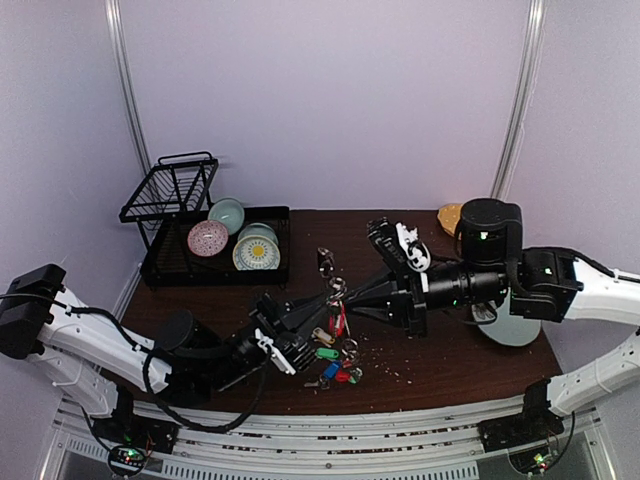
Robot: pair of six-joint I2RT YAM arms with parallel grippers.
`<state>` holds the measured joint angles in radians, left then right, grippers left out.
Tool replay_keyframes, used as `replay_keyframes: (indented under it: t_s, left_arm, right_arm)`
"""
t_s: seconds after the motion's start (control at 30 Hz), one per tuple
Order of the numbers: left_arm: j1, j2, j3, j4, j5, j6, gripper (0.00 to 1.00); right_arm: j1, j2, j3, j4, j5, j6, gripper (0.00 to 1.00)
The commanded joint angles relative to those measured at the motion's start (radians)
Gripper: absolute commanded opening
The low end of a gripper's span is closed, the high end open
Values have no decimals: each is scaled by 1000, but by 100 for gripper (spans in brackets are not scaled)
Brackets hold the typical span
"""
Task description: Put the keys on the keyring
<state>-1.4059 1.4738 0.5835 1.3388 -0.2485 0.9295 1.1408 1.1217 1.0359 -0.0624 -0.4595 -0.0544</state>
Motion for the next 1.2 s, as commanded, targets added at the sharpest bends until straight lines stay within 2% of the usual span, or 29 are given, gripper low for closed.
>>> replay_keyframes:
  t_s: [0.0, 0.27, 0.4, 0.53, 0.73, 1.0, 1.17]
  left_arm:
    - [7, -4, 26, 129, -6, -12, 0]
    - [7, -3, 26, 132, -10, -16, 0]
    - [12, -23, 19, 121, 25, -95, 0]
    - [26, -61, 17, 60, 134, -276, 0]
    - [38, -96, 48, -34, 285, -473, 0]
    - [41, -151, 83, -164, 280, -544, 0]
    - [41, -171, 101, -222, 268, -567, 0]
  right_arm:
    - [20, 4, 35, -7, -23, 0, 9]
    - [73, 20, 78, -60, 69, -46, 7]
    - [77, 0, 104, -126, 83, -90, 8]
    - [63, -87, 95, -134, 85, -163, 14]
    - [45, -34, 219, -254, 81, -242, 24]
    - [45, 47, 341, -397, 74, -313, 33]
    - [46, 44, 346, -407, 67, -313, 33]
